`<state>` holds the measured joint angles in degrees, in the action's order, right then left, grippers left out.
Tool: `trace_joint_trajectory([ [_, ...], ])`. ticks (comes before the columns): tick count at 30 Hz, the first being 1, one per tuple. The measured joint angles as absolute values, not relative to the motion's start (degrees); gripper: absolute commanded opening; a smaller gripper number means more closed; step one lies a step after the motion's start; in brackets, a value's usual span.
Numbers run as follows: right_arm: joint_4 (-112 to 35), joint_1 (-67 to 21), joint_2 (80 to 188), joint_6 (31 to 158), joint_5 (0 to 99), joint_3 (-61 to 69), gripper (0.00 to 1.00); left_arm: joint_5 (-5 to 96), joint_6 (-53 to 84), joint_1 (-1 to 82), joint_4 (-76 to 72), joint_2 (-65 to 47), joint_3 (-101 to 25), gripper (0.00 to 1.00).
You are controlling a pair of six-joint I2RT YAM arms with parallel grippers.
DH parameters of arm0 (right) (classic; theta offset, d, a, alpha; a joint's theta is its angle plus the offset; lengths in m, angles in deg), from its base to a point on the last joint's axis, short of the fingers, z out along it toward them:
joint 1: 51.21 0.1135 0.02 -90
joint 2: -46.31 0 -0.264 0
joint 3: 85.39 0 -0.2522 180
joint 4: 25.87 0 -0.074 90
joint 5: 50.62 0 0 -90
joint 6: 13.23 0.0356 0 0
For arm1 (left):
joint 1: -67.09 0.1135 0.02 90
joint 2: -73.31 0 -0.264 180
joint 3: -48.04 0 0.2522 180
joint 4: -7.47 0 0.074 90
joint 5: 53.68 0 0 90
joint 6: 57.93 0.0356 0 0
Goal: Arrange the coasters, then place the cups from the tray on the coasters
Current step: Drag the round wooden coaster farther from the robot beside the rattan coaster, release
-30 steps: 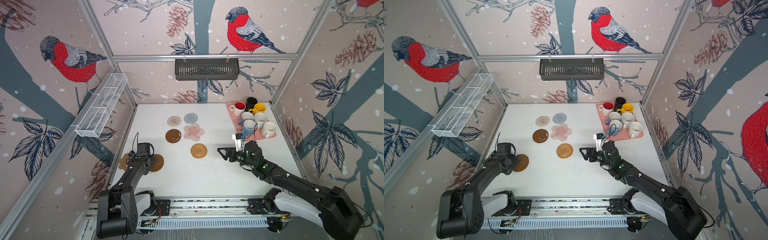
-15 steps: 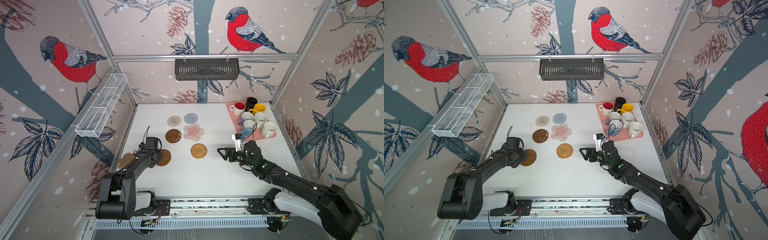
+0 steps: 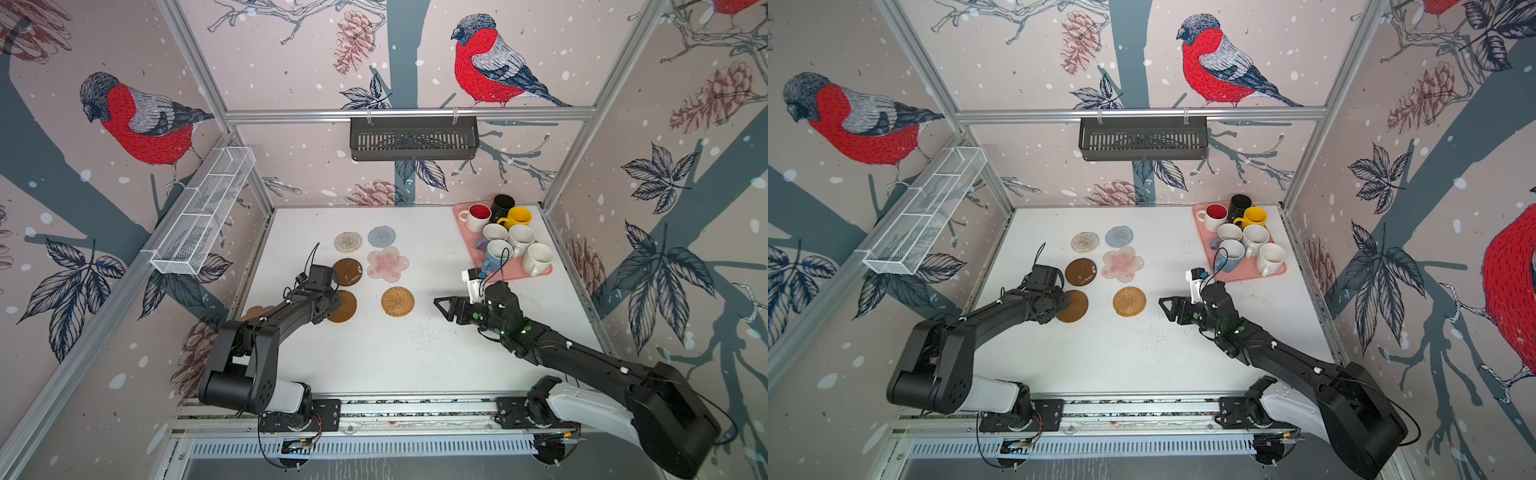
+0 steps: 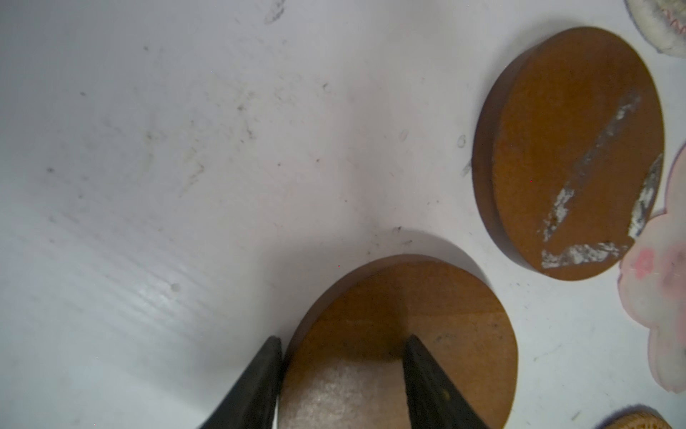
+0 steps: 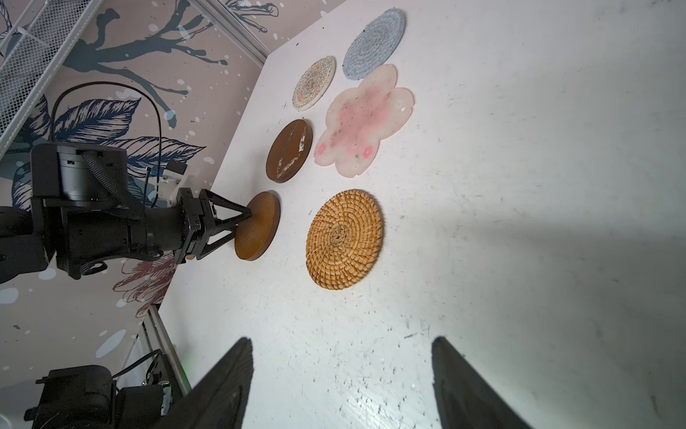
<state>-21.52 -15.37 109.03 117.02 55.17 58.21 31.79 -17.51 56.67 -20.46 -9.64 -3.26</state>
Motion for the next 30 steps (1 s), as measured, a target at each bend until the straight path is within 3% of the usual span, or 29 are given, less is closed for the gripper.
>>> trace_joint_trajectory([
  [6, -21.24, -15.48, 110.65, 117.00, 55.17, 57.93, 0.76, 32.51, -17.58, 56.08, -20.16, -11.46, -5.08, 0.54],
  [12, -21.13, -15.48, 112.13, 116.80, 55.17, 57.60, 0.76, 33.62, -17.51, 56.02, -23.57, -10.41, -5.80, 0.61],
  [23, -21.08, -13.38, 117.79, 114.83, 55.06, 53.64, 0.69, 33.34, -13.12, 56.02, -31.94, -0.27, -13.34, 0.79],
  [30, -22.96, -9.08, 125.90, 114.11, 52.16, 46.91, 0.65, 34.41, -4.97, 56.02, -35.24, 7.08, -19.22, 0.82],
])
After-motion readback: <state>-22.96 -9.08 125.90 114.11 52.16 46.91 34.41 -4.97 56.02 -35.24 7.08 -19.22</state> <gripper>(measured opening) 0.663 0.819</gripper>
